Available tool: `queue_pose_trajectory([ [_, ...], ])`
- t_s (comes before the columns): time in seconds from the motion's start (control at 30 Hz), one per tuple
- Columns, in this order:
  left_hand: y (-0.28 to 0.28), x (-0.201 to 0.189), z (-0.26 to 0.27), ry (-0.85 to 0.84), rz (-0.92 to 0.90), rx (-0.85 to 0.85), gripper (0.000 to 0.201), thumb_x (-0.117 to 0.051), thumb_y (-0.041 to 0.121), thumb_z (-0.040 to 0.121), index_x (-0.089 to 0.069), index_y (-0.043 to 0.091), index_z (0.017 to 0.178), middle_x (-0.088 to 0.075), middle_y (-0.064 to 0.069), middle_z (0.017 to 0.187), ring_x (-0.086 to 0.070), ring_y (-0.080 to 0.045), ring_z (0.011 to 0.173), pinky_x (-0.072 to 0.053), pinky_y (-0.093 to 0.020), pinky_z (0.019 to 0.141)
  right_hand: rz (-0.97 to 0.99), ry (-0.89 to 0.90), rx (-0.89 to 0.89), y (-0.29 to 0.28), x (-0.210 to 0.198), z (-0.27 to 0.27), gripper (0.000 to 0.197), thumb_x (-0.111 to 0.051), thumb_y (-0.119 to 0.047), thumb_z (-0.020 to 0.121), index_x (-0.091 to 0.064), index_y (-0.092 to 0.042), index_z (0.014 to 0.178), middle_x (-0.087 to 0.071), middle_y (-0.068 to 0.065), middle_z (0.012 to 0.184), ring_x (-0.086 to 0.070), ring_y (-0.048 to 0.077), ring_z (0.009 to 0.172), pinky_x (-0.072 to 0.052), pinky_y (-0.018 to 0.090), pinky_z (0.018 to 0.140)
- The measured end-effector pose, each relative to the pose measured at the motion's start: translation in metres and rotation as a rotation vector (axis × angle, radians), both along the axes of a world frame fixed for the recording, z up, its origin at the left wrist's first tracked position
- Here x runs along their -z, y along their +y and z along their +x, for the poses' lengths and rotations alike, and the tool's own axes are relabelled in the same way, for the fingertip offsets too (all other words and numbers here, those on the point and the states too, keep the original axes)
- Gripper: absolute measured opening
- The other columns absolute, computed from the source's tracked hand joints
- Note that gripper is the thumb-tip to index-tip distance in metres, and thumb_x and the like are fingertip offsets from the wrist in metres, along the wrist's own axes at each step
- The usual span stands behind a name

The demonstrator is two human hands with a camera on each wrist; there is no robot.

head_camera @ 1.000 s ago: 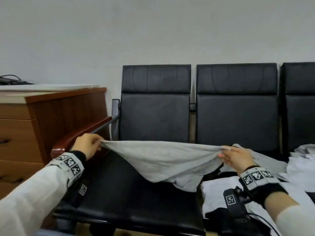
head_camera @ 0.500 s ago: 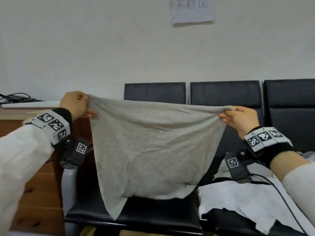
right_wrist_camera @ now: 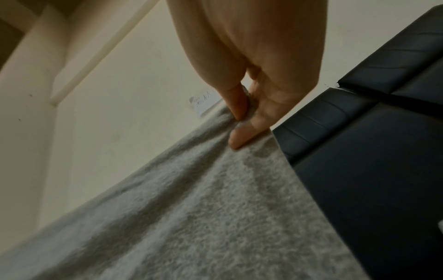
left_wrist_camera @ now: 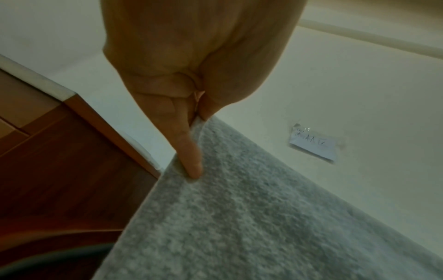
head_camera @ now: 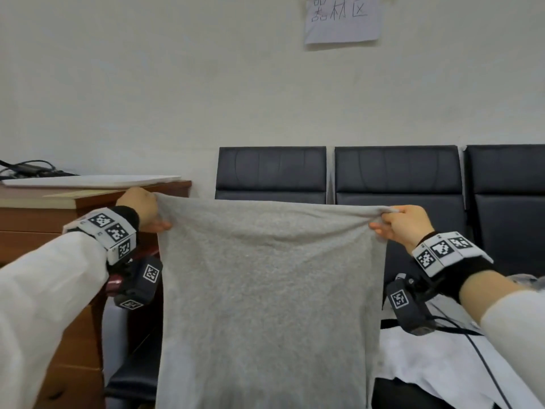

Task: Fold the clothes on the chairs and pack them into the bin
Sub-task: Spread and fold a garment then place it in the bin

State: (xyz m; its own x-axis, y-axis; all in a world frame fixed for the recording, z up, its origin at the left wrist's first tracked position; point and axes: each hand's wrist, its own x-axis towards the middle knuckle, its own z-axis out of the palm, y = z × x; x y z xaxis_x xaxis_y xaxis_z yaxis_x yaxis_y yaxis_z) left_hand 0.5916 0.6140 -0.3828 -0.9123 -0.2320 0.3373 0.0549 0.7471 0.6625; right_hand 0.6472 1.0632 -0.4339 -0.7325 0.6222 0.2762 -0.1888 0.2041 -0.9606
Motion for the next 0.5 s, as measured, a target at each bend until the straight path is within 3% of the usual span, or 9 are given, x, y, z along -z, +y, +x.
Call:
queue_pose_trajectory([
  [0.1, 0.011, 0.002, -0.012, 0.017, -0.129, -0.035, 0.048, -0.042, 0.044, 0.097, -0.051, 0.008, 0.128, -0.053, -0.006, 0.133, -0.05, -0.019, 0.125, -0.039, -0.022, 0.102, 0.228, -0.168, -0.022, 0.002, 0.002, -0.019, 0.024, -0.05, 0.0, 0.092, -0.053, -0.013, 0.072, -0.064, 0.021, 0.092, -0.067, 0.035, 0.085, -0.057, 0.045, 0.084],
  [0.17, 0.012, -0.008, -0.024, 0.082, -0.061, -0.041, 0.045, -0.038, 0.036, 0.1, -0.048, 0.007, 0.132, -0.051, -0.008, 0.137, -0.047, -0.021, 0.129, -0.036, -0.024, 0.104, 0.424, -0.165, 0.038, 0.004, -0.01, -0.032, 0.017, -0.053, -0.005, 0.089, -0.056, -0.012, 0.075, -0.063, 0.019, 0.093, -0.064, 0.03, 0.09, -0.054, 0.039, 0.087],
  [0.2, 0.011, -0.017, -0.035, 0.16, 0.021, -0.015, 0.043, -0.038, 0.031, 0.1, -0.049, 0.004, 0.132, -0.051, -0.013, 0.137, -0.048, -0.025, 0.128, -0.036, -0.029, 0.104, 0.45, -0.075, 0.097, 0.005, -0.02, -0.039, 0.008, -0.053, -0.009, 0.088, -0.059, -0.01, 0.082, -0.062, 0.016, 0.093, -0.062, 0.026, 0.089, -0.052, 0.036, 0.085],
  [0.27, 0.005, -0.036, -0.05, 0.409, 0.278, -0.025, 0.038, -0.038, 0.021, 0.1, -0.055, -0.004, 0.122, -0.054, -0.025, 0.129, -0.052, -0.036, 0.12, -0.039, -0.039, 0.101, 0.312, 0.224, 0.136, -0.002, -0.044, -0.047, 0.012, -0.051, -0.015, 0.088, -0.057, -0.012, 0.099, -0.059, 0.008, 0.089, -0.057, 0.023, 0.086, -0.049, 0.036, 0.08],
  [0.33, -0.002, -0.048, -0.062, 0.627, 0.409, -0.019, 0.034, -0.036, 0.021, 0.098, -0.055, -0.002, 0.113, -0.055, -0.025, 0.122, -0.055, -0.038, 0.112, -0.046, -0.045, 0.097, 0.172, 0.429, 0.049, -0.013, -0.062, -0.048, 0.01, -0.049, -0.02, 0.085, -0.051, -0.02, 0.094, -0.055, 0.001, 0.085, -0.054, 0.021, 0.083, -0.049, 0.039, 0.076],
  [0.43, -0.009, -0.048, -0.062, 0.646, 0.437, 0.069, 0.036, -0.035, 0.03, 0.093, -0.053, 0.003, 0.107, -0.055, -0.022, 0.119, -0.057, -0.035, 0.108, -0.05, -0.05, 0.092, 0.122, 0.448, -0.071, -0.016, -0.057, -0.052, 0.018, -0.047, -0.021, 0.083, -0.051, -0.012, 0.098, -0.057, 0.01, 0.098, -0.059, 0.021, 0.092, -0.055, 0.04, 0.087],
  [0.5, -0.018, -0.033, -0.059, 0.609, 0.392, 0.05, 0.039, -0.036, 0.031, 0.092, -0.054, 0.001, 0.108, -0.056, -0.024, 0.117, -0.058, -0.037, 0.107, -0.049, -0.049, 0.093, 0.128, 0.401, -0.072, -0.013, -0.034, -0.05, 0.014, -0.05, -0.023, 0.088, -0.055, -0.015, 0.099, -0.062, 0.012, 0.109, -0.062, 0.023, 0.101, -0.054, 0.045, 0.09],
])
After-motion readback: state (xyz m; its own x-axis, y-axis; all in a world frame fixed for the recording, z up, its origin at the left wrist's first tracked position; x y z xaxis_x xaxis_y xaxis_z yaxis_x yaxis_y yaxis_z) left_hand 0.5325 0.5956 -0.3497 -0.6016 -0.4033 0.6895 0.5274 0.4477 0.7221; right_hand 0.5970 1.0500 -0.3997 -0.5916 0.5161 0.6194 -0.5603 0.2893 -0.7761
